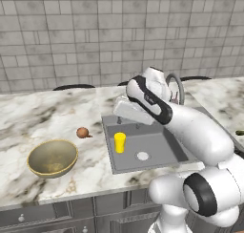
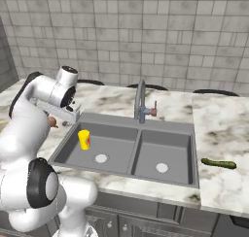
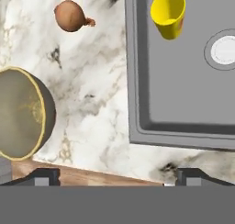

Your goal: Remove the squash and onion from the sink. Then move the bowl and cup from the counter to the sink for washing.

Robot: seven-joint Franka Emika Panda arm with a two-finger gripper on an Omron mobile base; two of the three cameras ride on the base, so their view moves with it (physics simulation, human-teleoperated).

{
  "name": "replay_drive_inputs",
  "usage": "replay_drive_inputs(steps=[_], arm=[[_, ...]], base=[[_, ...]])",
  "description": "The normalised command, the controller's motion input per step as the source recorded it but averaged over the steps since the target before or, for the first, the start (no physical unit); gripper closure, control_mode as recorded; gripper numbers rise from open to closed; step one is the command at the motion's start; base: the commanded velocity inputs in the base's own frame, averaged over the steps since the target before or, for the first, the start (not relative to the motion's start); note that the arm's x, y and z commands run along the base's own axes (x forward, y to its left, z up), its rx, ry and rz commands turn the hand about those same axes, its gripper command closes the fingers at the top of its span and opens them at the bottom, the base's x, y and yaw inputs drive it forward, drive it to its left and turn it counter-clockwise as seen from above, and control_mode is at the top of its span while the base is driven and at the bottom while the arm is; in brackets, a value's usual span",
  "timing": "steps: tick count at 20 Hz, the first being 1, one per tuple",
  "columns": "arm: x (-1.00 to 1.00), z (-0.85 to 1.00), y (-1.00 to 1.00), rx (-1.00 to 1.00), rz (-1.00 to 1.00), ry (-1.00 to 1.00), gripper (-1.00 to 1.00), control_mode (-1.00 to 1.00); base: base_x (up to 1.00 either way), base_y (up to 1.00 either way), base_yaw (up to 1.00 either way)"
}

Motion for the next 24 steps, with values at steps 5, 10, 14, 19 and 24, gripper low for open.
replay_drive_inputs(steps=[5,10,14,19,24], arm=[[-0.09,0.14,0.24,-0.20,-0.50,0.00,-1.00,-1.00],[-0.10,0.01,0.31,-0.20,-0.42,0.00,-1.00,-1.00],[-0.01,0.00,0.32,-0.17,-0.30,0.00,-1.00,-1.00],[0.03,0.06,0.24,-0.09,-0.15,0.04,-1.00,-1.00],[0.00,0.02,0.22,-0.07,-0.06,0.09,-1.00,-1.00]], base=[[0.00,0.00,0.00],[0.00,0.00,0.00],[0.00,0.00,0.00],[0.00,0.00,0.00],[0.00,0.00,0.00]])
